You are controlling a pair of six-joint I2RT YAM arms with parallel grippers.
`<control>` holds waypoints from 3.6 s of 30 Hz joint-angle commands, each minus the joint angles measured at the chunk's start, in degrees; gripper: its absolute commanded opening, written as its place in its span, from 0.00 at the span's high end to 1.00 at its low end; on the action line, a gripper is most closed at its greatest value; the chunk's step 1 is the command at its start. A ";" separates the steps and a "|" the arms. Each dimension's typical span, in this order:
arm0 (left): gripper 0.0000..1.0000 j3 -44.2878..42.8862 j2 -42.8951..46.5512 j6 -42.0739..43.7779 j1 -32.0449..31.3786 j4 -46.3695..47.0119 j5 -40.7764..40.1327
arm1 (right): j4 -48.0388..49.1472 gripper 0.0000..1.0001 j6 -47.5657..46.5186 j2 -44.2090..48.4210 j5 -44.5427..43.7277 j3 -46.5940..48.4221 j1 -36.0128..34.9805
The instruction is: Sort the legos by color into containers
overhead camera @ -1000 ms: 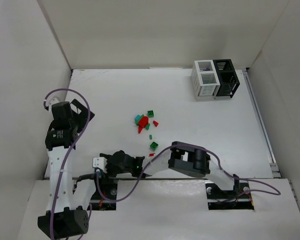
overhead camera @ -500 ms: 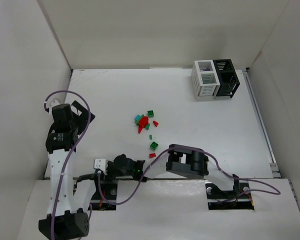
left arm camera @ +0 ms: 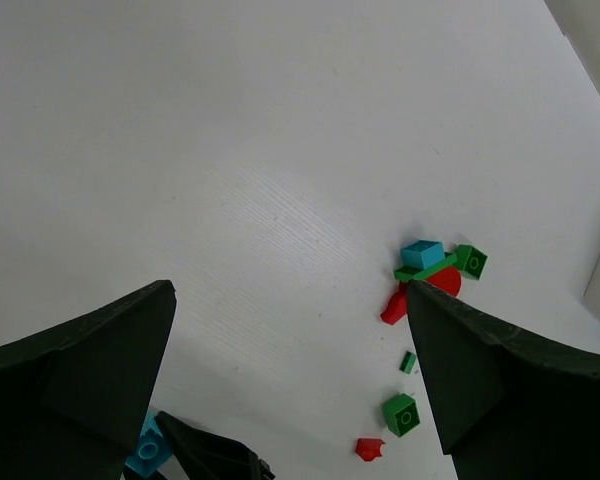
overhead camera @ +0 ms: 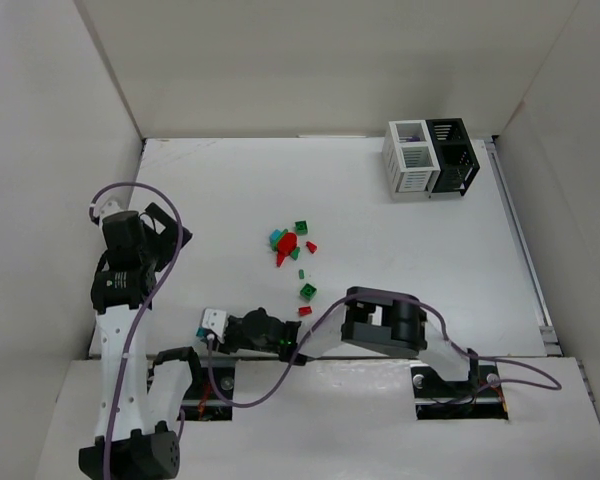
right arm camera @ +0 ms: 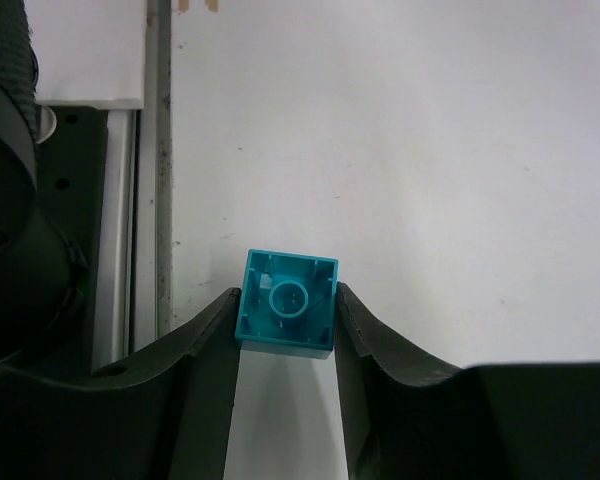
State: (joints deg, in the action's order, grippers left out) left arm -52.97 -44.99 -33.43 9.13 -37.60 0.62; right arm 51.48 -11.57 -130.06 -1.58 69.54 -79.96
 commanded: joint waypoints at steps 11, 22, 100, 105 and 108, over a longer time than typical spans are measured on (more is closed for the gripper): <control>0.00 -0.81 -10.17 2.06 -4.00 12.46 7.74 | -2.79 0.66 7.86 22.11 5.17 -8.89 18.07; 0.00 -15.40 -32.69 3.28 -19.40 24.22 4.47 | -26.75 0.66 11.84 37.59 8.71 -7.50 48.04; 0.33 -22.52 -60.39 -19.91 -35.14 12.30 -10.55 | -63.17 0.22 10.69 36.19 -1.67 9.39 69.59; 0.37 -22.53 -60.39 -21.50 -35.66 12.29 -11.08 | -63.70 0.22 10.69 36.19 -2.89 9.39 69.59; 0.41 -21.91 -60.92 -21.50 -36.19 13.17 -11.08 | -63.70 0.22 11.22 36.19 -3.43 9.39 69.59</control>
State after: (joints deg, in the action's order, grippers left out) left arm -73.71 -106.48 -53.52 -26.26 -23.42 -8.71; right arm -13.15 -1.26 -94.50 -3.42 78.78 -9.85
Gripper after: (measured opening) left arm 0.596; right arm 0.775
